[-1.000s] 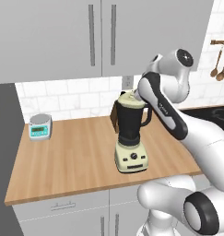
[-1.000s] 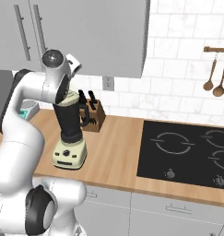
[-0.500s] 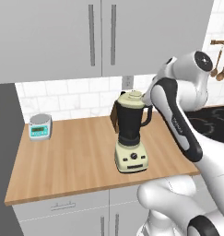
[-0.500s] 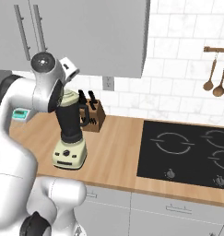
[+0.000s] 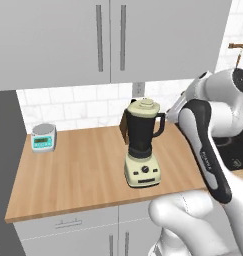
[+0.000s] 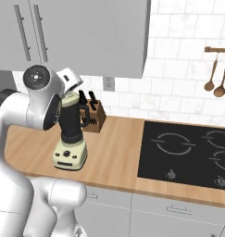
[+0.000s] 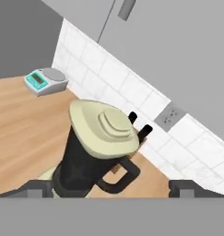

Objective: Close the lid blender by securely placing the lid on top.

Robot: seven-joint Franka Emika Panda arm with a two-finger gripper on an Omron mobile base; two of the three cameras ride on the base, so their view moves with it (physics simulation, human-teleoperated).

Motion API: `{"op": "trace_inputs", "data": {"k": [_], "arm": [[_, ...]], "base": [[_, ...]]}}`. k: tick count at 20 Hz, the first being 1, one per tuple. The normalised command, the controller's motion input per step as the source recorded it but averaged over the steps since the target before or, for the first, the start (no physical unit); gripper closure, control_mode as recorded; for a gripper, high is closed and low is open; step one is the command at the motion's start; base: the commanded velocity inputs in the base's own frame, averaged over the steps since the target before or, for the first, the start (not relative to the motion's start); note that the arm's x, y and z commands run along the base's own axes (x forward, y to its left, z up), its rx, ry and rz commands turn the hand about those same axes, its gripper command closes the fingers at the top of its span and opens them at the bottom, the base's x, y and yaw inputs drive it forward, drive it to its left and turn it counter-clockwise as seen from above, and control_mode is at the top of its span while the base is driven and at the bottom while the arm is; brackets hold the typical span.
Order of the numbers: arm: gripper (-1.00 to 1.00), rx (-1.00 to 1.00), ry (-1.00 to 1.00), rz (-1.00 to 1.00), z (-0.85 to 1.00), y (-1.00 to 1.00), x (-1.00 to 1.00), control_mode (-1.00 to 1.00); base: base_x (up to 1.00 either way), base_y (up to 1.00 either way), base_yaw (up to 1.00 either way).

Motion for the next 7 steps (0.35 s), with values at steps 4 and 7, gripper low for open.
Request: {"op": "trace_inputs", "data": {"k": [4,7], "arm": [[-1.00,0.01,0.00,-0.05,0.00,-0.52,-0.26,-1.00],[-1.00,0.00,0.00,-0.04,0.00,-0.59,-0.16,-1.00]], "base": [[0.00,0.00,0.00],[0.00,0.00,0.00]]}}
